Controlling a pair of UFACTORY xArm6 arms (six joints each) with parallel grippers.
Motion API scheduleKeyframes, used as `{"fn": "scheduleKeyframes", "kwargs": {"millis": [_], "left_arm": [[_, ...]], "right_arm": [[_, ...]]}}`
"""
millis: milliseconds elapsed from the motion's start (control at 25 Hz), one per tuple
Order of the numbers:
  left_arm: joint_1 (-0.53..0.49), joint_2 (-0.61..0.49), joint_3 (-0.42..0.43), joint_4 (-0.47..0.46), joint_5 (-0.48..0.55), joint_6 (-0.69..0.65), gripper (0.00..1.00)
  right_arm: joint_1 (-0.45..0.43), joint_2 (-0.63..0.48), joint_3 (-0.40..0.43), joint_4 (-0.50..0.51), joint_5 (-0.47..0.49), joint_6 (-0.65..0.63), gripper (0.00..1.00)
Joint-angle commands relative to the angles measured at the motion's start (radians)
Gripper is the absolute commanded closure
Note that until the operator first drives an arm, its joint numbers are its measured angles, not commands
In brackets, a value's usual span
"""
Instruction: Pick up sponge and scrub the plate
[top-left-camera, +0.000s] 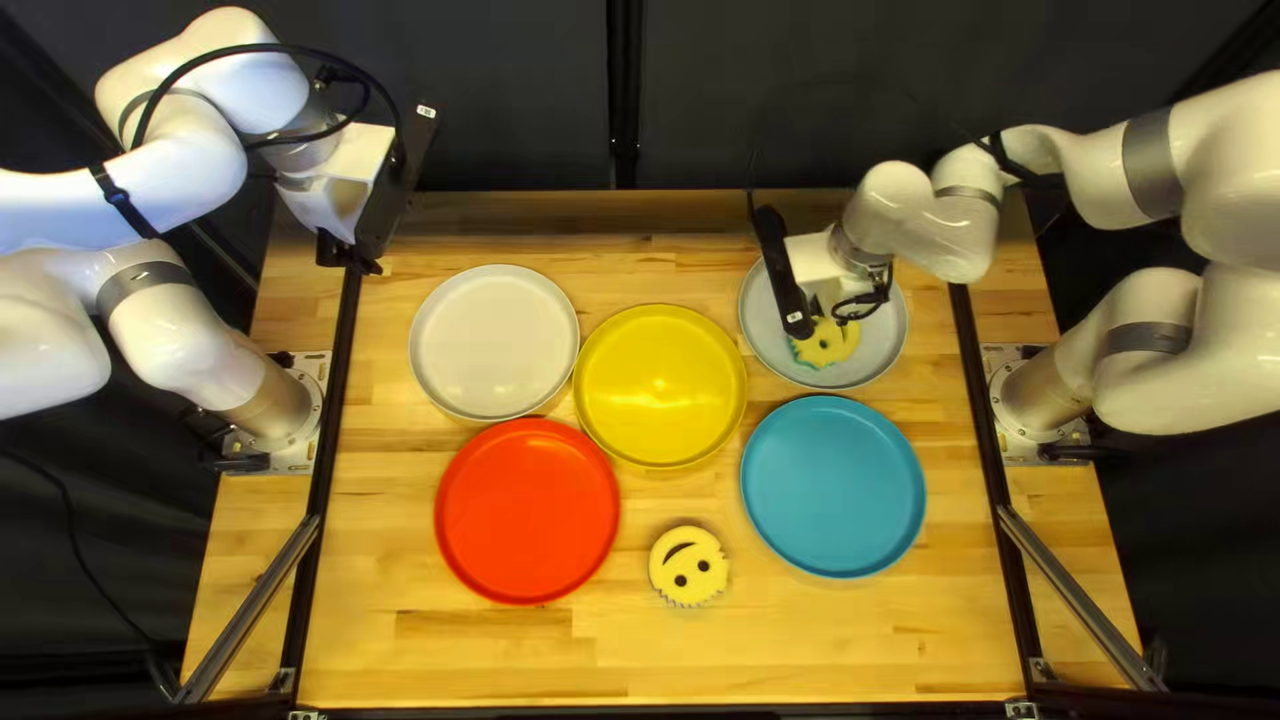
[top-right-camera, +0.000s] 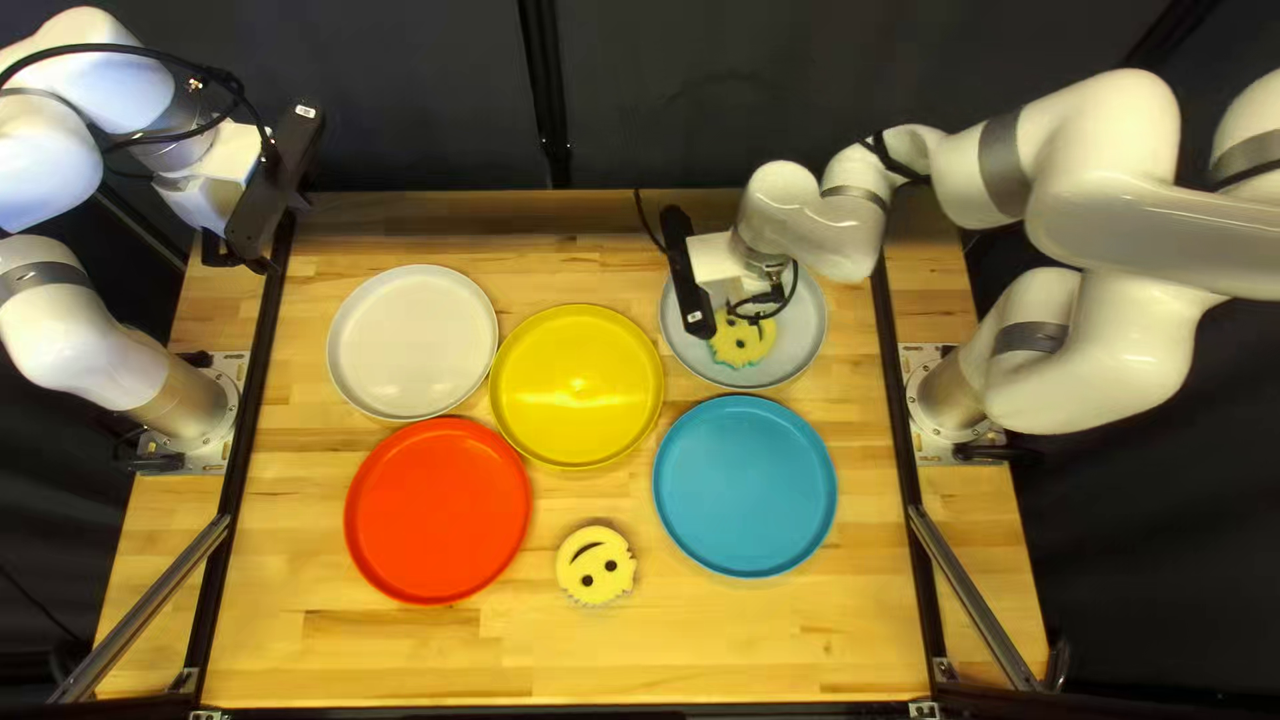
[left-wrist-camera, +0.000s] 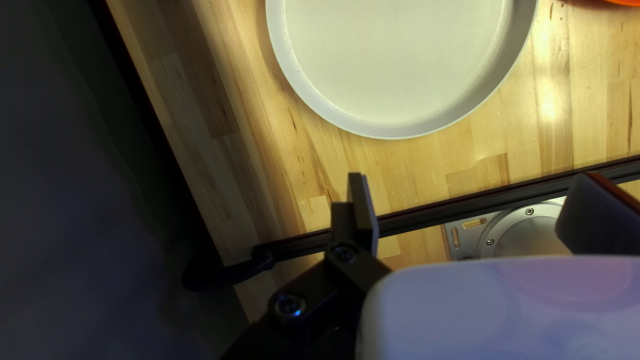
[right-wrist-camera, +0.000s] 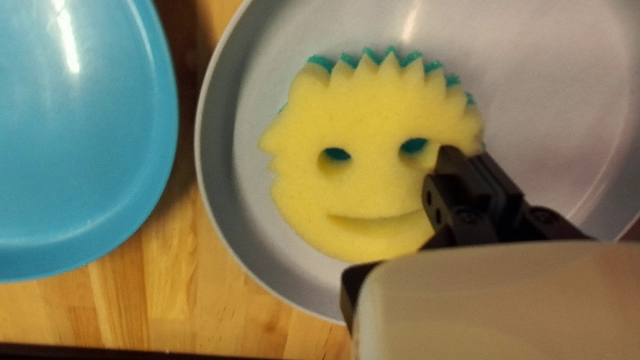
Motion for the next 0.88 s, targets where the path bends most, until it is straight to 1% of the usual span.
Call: {"fn": "scheduleKeyframes", "kwargs": {"millis": [40,360,480,680,880], "left_arm": [[0.0,0.0,0.0,0.0,0.0,0.0,0.0],[0.0,0.0,0.0,0.0,0.0,0.0,0.0],[0.0,0.0,0.0,0.0,0.0,0.0,0.0],[0.0,0.0,0.0,0.0,0.0,0.0,0.0],[0.0,0.0,0.0,0.0,0.0,0.0,0.0]], "right_arm": [[-0.002,0.036,-0.03,0.001,-0.008,-0.013,1.0],[0.017,0.197,-0.19,0.008,-0.034,-0.023,1.0],[0.017,0.229,-0.222,0.012,-0.039,-0.036,1.0],[0.013,0.23,-0.228,0.013,-0.036,-0.049,1.0],[-0.038,0.162,-0.151,0.016,-0.033,-0.085,1.0]]}}
